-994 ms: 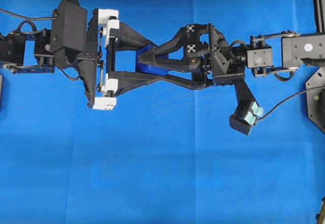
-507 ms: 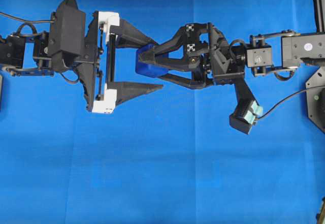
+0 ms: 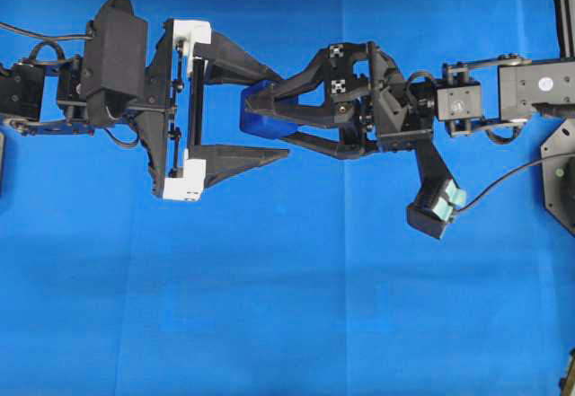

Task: Handover the blue block to the right arm after grasping it with the left arm, then place it in the designated position.
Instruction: 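Open the left gripper and pull the cube away with the right gripper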

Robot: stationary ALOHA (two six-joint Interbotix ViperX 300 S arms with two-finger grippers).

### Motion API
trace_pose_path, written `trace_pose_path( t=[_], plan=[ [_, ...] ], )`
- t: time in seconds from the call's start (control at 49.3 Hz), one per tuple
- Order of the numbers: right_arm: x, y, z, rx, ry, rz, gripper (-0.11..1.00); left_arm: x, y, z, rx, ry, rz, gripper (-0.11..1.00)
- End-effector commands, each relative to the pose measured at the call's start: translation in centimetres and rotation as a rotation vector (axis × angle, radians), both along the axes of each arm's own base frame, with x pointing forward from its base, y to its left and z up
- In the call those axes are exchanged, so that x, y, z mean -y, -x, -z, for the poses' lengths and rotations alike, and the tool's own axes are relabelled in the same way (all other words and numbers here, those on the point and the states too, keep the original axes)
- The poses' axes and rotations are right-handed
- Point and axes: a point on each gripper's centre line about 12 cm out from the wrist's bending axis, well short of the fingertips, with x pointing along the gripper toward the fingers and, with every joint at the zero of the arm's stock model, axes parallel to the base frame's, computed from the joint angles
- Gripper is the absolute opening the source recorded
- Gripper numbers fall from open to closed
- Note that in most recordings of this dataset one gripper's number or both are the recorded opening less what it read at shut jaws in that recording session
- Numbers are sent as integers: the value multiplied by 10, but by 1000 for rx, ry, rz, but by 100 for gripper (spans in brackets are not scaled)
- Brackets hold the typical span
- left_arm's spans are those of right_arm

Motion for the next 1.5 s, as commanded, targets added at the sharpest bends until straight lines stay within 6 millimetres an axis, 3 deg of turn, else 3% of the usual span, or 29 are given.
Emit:
trace_pose_path(
  t=[0.0, 0.629, 1.115, 1.48],
  plan=[
    [-1, 9, -16, 41, -4, 0, 55, 1, 4, -13, 35, -1, 3, 93],
    [-9, 84, -21, -20, -14, 39, 54, -1, 17, -9, 35, 29, -3, 93],
    [-11, 85, -21, -26, -24, 37, 54, -1, 18, -9, 35, 29, -3, 93],
    [-10, 89, -30, -19, -535, 116, 55, -1, 18, -8, 29, 17, -2, 93]
  ],
)
